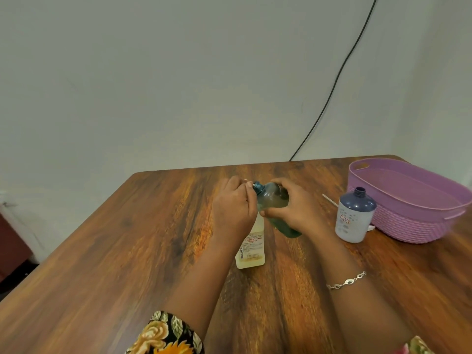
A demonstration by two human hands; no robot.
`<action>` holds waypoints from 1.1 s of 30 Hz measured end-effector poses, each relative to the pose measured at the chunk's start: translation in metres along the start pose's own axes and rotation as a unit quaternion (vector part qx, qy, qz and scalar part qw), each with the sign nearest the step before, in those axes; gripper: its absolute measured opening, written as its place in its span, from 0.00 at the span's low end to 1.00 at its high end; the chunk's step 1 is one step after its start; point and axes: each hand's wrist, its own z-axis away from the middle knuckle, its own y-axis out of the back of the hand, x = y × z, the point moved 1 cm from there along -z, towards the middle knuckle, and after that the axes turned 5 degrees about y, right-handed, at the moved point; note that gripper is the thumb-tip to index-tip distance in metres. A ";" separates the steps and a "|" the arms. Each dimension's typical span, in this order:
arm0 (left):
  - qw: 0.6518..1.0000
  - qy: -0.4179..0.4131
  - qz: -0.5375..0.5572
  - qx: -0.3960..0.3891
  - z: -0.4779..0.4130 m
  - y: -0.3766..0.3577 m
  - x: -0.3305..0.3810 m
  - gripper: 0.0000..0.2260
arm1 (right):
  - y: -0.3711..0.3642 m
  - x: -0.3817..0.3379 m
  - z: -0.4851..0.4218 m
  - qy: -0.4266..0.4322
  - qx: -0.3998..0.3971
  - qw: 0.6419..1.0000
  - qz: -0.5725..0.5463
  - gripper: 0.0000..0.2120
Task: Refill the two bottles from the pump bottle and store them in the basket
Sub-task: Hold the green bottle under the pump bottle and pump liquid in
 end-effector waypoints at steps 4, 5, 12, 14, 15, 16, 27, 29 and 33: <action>0.999 0.037 0.027 -0.017 -0.012 0.003 0.005 0.23 | 0.004 -0.006 -0.002 0.009 -0.001 1.000 0.006 0.30; 0.999 0.034 0.029 -0.012 -0.009 0.003 0.004 0.22 | 0.004 -0.006 -0.002 0.010 -0.002 1.000 0.011 0.30; 0.999 0.036 0.013 0.009 0.004 -0.003 0.002 0.19 | 0.001 0.001 0.003 -0.007 -0.020 1.000 0.021 0.31; 0.999 0.032 0.017 0.005 0.001 -0.001 0.003 0.21 | 0.002 -0.002 0.002 -0.005 -0.016 1.000 0.010 0.30; 0.999 0.032 0.019 0.003 -0.002 0.000 0.005 0.21 | 0.003 -0.003 0.001 -0.003 -0.012 1.000 0.003 0.30; 0.999 0.033 0.021 0.001 -0.004 0.000 0.006 0.22 | 0.004 -0.004 0.001 -0.002 -0.010 1.000 0.000 0.30; 1.000 0.002 0.010 0.000 0.008 -0.001 -0.001 0.19 | 0.001 0.003 0.000 -0.008 -0.011 1.000 0.015 0.32; 1.000 0.010 0.014 0.007 0.002 0.001 0.001 0.19 | 0.003 -0.001 -0.002 0.002 -0.008 1.000 0.003 0.30; 0.999 0.023 0.038 0.024 0.002 0.002 0.003 0.19 | 0.004 -0.003 -0.005 0.018 -0.009 1.000 0.020 0.29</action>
